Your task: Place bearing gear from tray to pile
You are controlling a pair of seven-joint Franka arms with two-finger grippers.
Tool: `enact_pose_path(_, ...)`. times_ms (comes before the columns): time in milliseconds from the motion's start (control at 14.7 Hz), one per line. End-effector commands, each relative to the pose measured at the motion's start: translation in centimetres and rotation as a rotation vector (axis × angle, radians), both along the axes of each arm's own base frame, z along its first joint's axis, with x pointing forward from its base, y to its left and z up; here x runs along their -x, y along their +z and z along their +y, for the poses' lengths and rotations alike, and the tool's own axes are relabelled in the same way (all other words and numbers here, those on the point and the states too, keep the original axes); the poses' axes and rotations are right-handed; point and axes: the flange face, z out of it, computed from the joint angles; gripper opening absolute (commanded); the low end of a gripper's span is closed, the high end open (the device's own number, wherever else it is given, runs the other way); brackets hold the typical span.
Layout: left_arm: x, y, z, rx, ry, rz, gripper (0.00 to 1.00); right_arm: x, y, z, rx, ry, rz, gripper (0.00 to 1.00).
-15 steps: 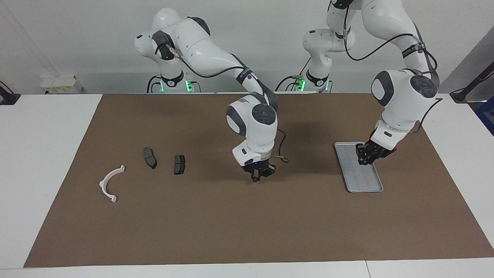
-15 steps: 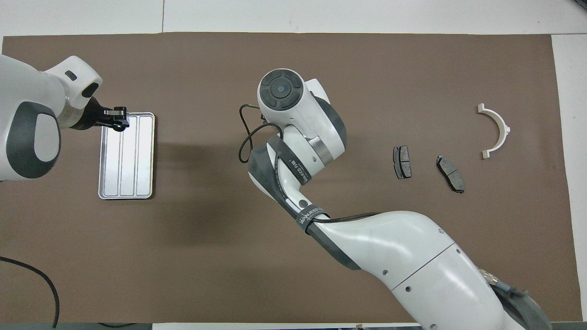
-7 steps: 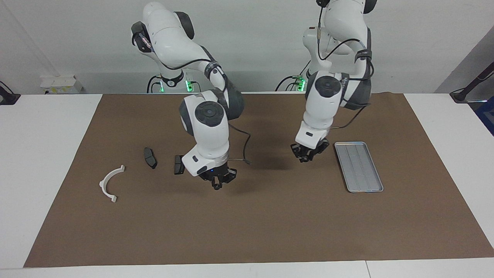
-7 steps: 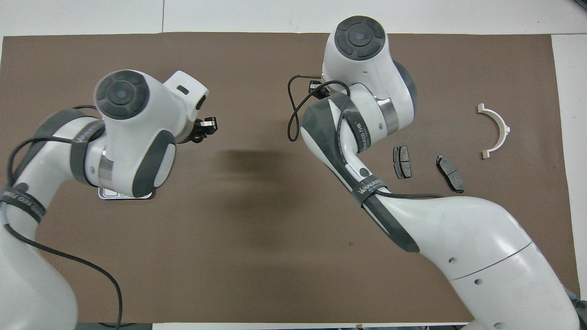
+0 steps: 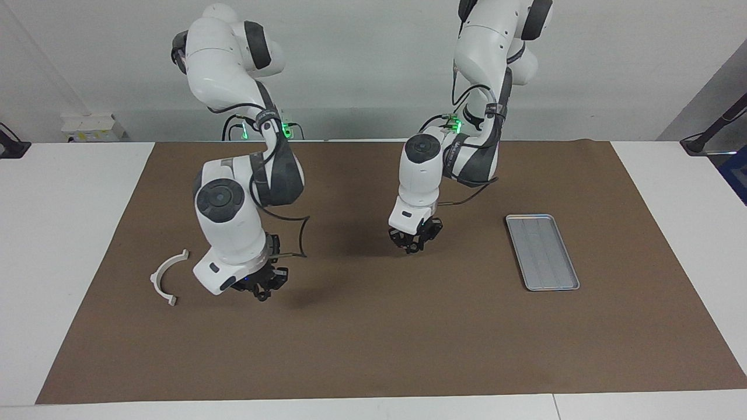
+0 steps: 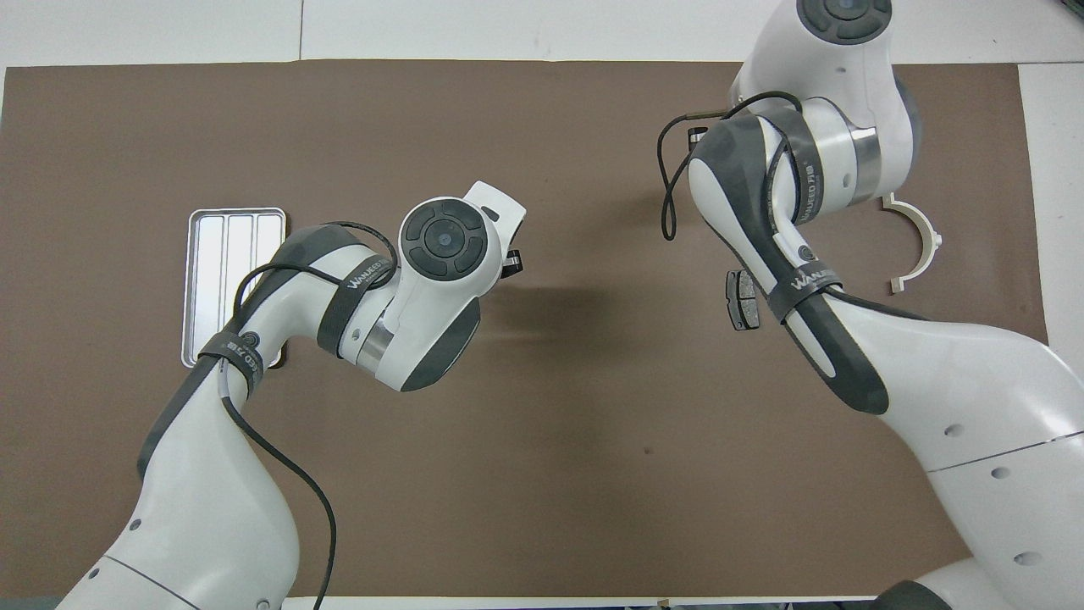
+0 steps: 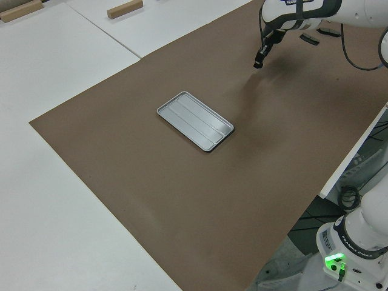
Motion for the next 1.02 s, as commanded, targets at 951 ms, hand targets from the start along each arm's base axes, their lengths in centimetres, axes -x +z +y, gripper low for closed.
enact_pose_path(951,1.3,-3.1,0.6,0.009,-0.013,-0.054,0.08,5.5,-8.0,-13.0,-0.026,0.116,-0.047,0.0)
